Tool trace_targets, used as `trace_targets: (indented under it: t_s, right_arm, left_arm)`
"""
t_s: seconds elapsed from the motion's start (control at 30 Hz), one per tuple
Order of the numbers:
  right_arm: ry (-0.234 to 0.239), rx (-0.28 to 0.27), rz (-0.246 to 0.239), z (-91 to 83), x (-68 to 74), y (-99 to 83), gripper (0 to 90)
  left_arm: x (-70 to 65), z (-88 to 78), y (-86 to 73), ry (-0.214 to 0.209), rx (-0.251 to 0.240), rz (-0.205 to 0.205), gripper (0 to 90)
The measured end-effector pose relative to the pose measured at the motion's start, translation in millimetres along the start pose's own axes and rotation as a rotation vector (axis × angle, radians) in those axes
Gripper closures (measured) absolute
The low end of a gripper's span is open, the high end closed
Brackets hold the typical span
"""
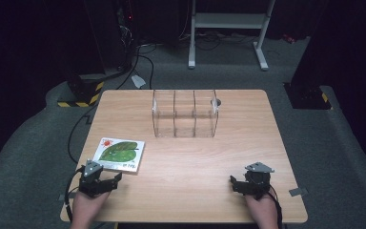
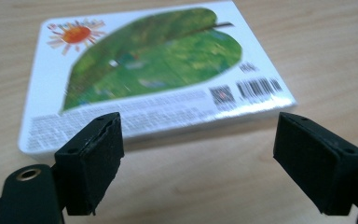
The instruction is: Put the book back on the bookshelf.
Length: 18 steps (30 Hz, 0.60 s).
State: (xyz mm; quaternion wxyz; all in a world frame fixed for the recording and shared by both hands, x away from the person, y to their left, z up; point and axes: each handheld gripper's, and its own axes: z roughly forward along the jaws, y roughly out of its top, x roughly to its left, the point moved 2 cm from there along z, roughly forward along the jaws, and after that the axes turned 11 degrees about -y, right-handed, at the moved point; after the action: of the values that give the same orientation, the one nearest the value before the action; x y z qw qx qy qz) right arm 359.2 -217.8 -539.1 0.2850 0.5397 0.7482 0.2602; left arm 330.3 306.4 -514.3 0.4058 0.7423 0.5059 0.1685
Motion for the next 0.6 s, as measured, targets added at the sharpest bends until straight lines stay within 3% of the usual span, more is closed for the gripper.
trace_targets:
  t_s: [0.2,0.3,0.47,0.6]
  right_arm:
    - [-0.001,-0.001,0.000,-0.2,0.0,-0.2,8.3]
    - [-0.001,-0.001,0.000,-0.2,0.1,-0.2,8.3]
    - [0.000,-0.001,0.000,-0.3,0.1,-0.2,8.3]
    - [0.000,-0.001,-0.002,-0.7,0.5,-0.7,8.3]
  left_arm:
    - [21.5,7.9,8.1,0.038,-0.013,-0.023,16.2]
    - [39.8,8.3,10.3,0.066,-0.023,-0.042,16.2]
    - [51.4,10.2,7.7,0.091,-0.021,-0.065,16.0]
    - [62.3,17.3,8.0,0.101,0.007,-0.098,14.9]
